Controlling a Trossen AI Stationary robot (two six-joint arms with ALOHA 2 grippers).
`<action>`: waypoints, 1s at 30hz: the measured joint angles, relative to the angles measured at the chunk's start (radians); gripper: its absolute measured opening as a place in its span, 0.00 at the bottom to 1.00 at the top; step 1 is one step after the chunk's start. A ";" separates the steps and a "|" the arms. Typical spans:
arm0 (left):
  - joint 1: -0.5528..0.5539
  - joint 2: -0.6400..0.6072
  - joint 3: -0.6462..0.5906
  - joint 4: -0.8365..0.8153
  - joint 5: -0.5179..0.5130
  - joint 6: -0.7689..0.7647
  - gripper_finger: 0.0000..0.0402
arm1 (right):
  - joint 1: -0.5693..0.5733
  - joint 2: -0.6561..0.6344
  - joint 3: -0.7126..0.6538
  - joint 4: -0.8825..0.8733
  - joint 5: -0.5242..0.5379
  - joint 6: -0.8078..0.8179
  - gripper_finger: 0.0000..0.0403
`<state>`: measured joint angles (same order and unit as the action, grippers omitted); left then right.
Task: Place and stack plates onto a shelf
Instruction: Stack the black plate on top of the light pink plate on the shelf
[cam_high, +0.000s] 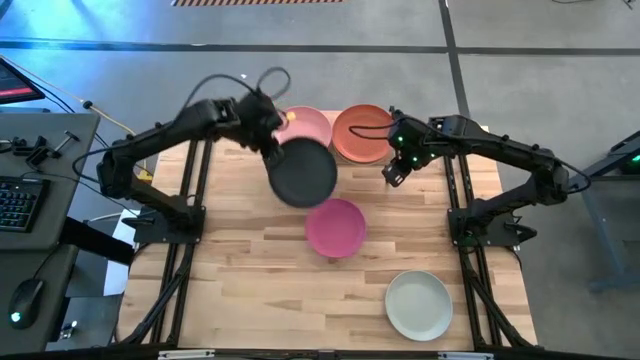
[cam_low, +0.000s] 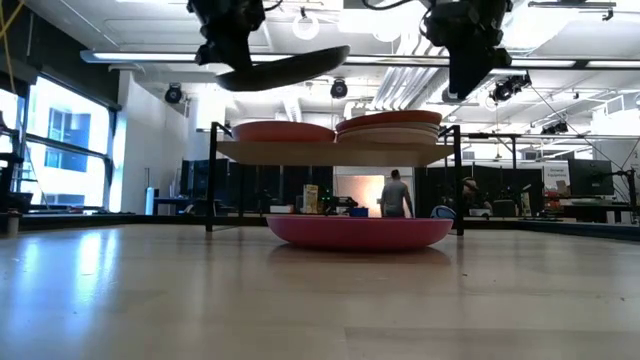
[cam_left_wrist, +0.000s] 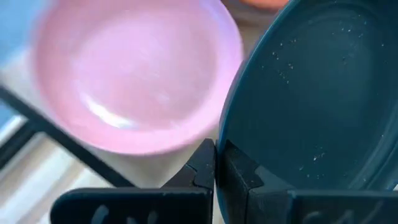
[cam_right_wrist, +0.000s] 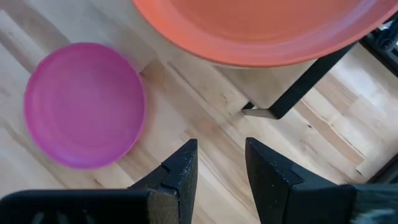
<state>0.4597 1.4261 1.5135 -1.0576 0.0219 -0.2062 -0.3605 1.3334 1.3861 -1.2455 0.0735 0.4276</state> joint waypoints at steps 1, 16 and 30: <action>0.024 0.000 0.013 0.001 0.000 0.001 0.00 | -0.008 0.000 0.000 0.001 -0.002 -0.007 0.28; 0.319 0.080 0.139 0.073 -0.020 0.027 0.00 | -0.141 0.000 0.000 0.082 -0.003 -0.116 0.28; 0.353 0.258 0.227 0.011 -0.026 0.034 0.00 | -0.235 0.000 0.000 0.099 -0.004 -0.169 0.28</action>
<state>0.8124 1.6839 1.7409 -1.0471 -0.0039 -0.1726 -0.5956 1.3334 1.3861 -1.1470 0.0692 0.2585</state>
